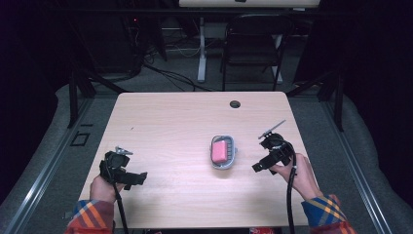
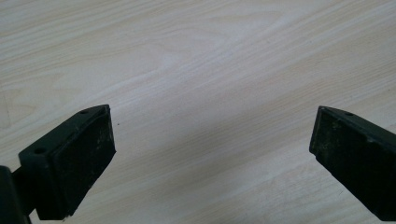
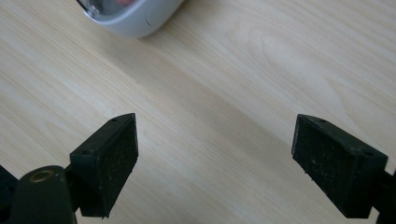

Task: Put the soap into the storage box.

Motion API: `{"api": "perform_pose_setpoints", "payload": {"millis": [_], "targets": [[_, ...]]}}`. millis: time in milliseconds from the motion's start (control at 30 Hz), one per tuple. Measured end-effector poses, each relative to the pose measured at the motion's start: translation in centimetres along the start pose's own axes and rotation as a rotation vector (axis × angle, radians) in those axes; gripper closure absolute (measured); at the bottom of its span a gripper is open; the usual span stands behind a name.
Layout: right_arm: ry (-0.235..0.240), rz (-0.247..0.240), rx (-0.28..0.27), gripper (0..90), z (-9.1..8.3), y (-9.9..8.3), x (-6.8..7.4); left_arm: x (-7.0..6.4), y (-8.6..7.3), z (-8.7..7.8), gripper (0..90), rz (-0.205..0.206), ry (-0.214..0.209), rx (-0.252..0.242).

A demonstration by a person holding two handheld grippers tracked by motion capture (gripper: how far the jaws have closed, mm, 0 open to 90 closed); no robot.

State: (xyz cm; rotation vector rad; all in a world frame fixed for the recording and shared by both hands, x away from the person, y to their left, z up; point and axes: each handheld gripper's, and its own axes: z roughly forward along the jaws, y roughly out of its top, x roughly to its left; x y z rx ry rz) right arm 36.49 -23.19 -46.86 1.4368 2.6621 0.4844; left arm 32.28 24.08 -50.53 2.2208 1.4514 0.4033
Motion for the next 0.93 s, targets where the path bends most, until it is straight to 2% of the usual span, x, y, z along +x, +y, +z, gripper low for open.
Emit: {"api": "perform_pose_setpoints", "payload": {"millis": [33,67,167,233,267,300,367,400,467,533,567,600,633,667,700,767,833,933], "targets": [[0.002,0.018,-0.021,14.2,0.2,-0.4,-0.1,0.0,0.0,0.0,0.2,0.0,0.0,0.0],[-0.013,0.011,0.002,14.1,0.2,-1.3,-0.5,0.0,0.0,0.0,0.2,0.0,0.001,-0.001],[-0.013,0.016,-0.004,14.1,0.3,-1.9,-0.8,0.0,0.0,0.0,0.2,0.002,0.002,0.0],[-0.013,0.03,-0.027,14.1,0.5,-3.0,-1.1,0.0,0.0,0.0,0.2,0.002,0.003,-0.002],[-0.011,0.02,-0.028,13.7,0.5,-3.3,-1.3,0.0,0.0,0.0,0.2,0.003,0.002,-0.003],[0.006,0.013,-0.02,13.7,0.5,-3.7,-1.4,0.0,0.0,0.0,0.1,0.003,0.002,-0.003],[0.008,0.026,-0.034,13.7,0.6,-4.1,-1.5,0.0,0.0,0.0,0.2,0.003,0.0,-0.001],[0.004,0.014,-0.035,13.7,0.6,-5.1,-1.9,0.0,-0.1,0.0,0.1,-0.002,0.0,-0.002],[-0.012,0.019,-0.03,13.7,0.6,-5.4,-2.0,0.0,-0.1,0.0,0.2,-0.004,-0.001,-0.002],[0.001,0.036,-0.053,13.8,0.8,-6.8,-2.4,-0.1,0.0,0.0,0.2,0.004,0.004,-0.004],[0.001,0.036,-0.053,13.8,0.8,-6.8,-2.4,-0.1,0.0,0.0,0.2,0.004,0.004,-0.004],[-0.006,0.038,-0.033,13.9,1.3,-7.6,-2.6,-0.1,0.0,0.0,0.2,0.003,-0.001,0.0],[-0.001,0.054,-0.042,13.9,1.7,-7.8,-2.6,-0.1,0.0,0.0,0.2,0.002,-0.001,-0.001],[0.0,0.052,-0.016,13.9,1.9,-8.0,-2.6,-0.2,0.0,0.0,0.2,0.003,-0.002,-0.004],[0.0,0.052,-0.016,13.9,1.9,-8.0,-2.6,-0.2,0.0,0.0,0.2,0.003,-0.002,-0.004],[-0.036,0.036,0.02,13.9,2.4,-8.1,-2.6,-0.2,0.0,0.0,0.2,0.004,0.002,-0.006],[-0.052,0.027,0.012,14.2,2.4,-7.9,-2.6,-0.2,0.0,0.0,0.2,0.006,0.001,-0.007],[-0.049,0.029,0.005,14.2,2.3,-7.8,-2.6,-0.2,0.0,0.0,0.2,0.005,0.0,-0.007]]}}
